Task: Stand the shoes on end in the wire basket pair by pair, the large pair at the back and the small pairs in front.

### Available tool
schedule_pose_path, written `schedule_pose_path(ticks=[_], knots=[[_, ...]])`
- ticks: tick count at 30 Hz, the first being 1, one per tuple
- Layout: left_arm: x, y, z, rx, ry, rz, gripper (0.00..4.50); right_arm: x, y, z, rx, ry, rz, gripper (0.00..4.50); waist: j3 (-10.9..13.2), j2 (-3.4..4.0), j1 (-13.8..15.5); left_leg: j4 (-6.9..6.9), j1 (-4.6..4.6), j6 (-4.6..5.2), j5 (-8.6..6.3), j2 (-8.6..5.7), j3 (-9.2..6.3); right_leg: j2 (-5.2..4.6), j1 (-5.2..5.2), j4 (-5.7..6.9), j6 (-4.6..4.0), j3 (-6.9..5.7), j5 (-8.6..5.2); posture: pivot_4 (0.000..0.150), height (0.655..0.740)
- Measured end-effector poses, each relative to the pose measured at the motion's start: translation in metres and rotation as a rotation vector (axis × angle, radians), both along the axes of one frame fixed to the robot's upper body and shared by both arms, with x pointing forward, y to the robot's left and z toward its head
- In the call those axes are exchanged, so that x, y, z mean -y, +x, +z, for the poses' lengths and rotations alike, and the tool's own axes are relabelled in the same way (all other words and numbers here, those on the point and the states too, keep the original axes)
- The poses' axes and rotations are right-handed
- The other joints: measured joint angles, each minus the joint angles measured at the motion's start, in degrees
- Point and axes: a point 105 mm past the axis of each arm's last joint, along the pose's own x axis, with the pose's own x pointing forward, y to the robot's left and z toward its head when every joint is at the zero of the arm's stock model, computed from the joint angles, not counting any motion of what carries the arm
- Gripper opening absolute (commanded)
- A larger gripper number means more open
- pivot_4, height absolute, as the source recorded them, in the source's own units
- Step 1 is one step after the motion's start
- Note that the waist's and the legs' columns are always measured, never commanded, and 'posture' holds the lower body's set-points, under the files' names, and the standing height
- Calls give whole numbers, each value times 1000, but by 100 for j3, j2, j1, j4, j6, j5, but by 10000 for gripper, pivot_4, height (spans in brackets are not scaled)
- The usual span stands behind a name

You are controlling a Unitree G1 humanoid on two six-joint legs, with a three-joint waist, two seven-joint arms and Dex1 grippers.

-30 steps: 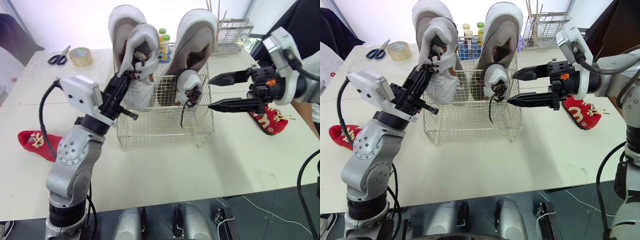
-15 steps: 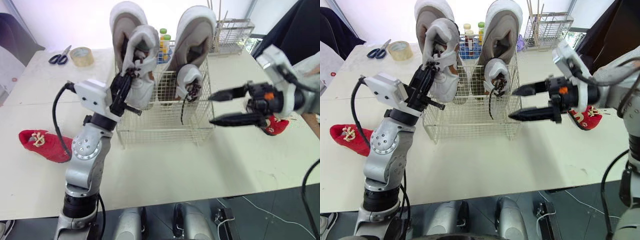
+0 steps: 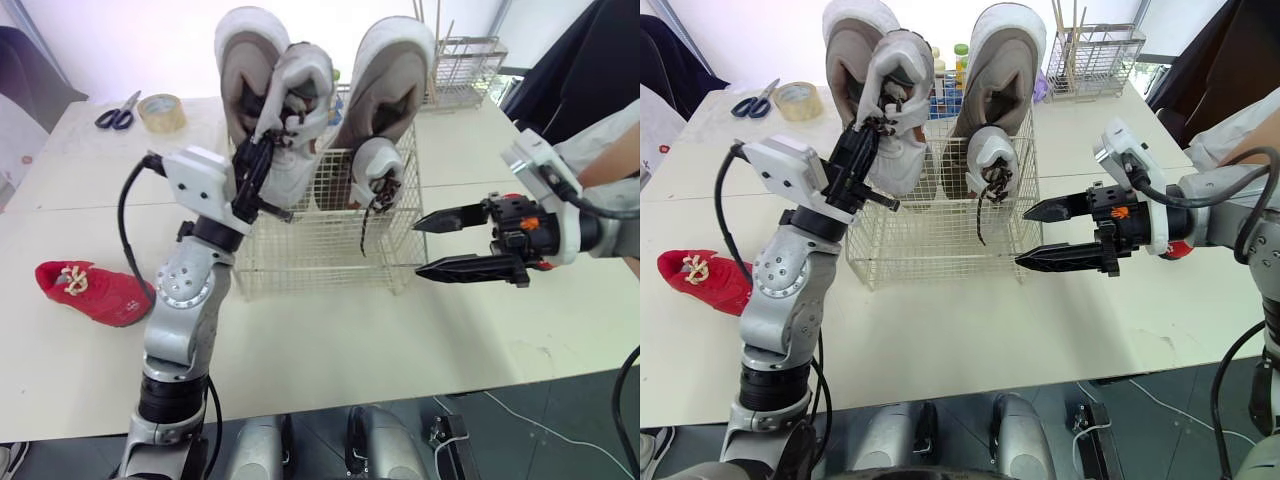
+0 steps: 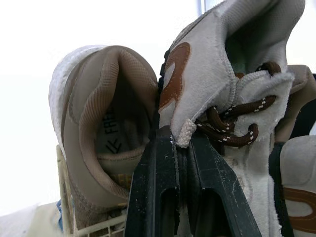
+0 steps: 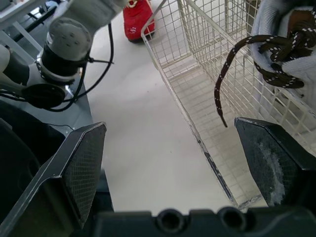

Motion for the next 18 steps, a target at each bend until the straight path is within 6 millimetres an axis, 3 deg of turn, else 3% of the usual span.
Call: schedule_pose_path(ticks=[9,10,13,16,17,18], knots=[[-4,3,-45,-207,-107,-21,769,0,1,0,3,2,-10,45000,-6,10,-3,0,2,3,-2,1,-4,-1,0,3,0,0,0,1500,7400],[-5,1,-47,-226,-112,-20,7256,0,1,0,5,3,-9,45000,-7,11,-4,0,2,3,-2,1,-4,-1,0,2,0,0,0,1500,7400],[-7,-5,-52,-264,-126,-33,19930,-1,1,0,10,8,-6,45000,-11,18,-6,0,2,5,-3,1,-4,-1,0,2,0,1,0,1500,7400],[-10,-10,-52,-281,-110,-35,36197,-2,2,1,16,14,-1,45000,-12,20,-8,-1,3,5,-3,2,-6,2,0,2,-1,0,0,1500,7400],[-12,-13,-50,-284,-98,-35,40601,-2,2,1,19,18,3,45000,-12,21,-10,-1,2,5,-3,3,-6,2,0,2,-1,1,0,1500,7400],[-13,-17,-50,-292,-82,-42,40601,-3,2,0,19,25,6,45000,-14,24,-20,-2,3,5,-3,3,-5,2,0,2,-1,1,0,1500,7400]])
